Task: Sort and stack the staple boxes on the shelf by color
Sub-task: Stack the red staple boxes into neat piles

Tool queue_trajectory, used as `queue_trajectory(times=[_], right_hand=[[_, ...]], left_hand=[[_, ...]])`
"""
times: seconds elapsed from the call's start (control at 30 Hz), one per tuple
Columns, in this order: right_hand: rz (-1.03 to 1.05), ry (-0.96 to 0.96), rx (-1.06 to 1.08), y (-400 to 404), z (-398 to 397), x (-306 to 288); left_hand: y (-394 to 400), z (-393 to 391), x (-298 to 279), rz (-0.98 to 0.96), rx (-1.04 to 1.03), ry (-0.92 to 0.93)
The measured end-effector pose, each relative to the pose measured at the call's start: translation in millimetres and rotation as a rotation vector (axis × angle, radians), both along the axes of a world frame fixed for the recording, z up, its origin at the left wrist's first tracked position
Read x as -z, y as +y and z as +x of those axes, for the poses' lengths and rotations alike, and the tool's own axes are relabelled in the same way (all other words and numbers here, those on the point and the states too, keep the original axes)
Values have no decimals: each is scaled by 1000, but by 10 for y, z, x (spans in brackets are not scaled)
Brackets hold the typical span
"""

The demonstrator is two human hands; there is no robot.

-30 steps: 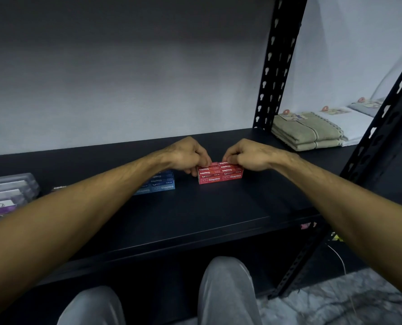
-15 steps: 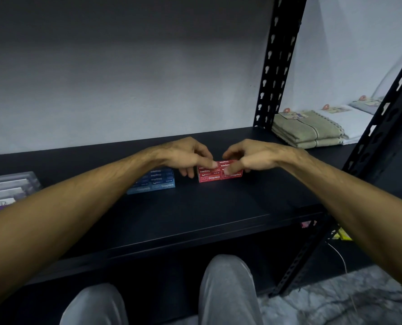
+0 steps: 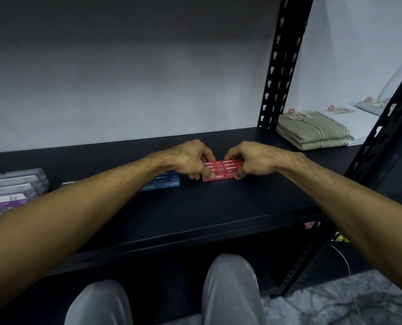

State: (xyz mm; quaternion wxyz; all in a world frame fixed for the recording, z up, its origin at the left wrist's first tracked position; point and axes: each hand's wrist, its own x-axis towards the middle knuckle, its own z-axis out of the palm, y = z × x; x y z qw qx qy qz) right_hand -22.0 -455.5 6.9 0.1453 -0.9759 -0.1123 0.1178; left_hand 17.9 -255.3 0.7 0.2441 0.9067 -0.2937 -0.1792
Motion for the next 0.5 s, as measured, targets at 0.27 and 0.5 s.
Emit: queue_trajectory(times=[0.27,0.5], right_hand=[[18,-5,-6,-6,-7,9],[18,0,-11,1,-25,-1]], left_hand=[[6,3,3,-7,-7,10],[-2,-4,-1,-8,-16,27]])
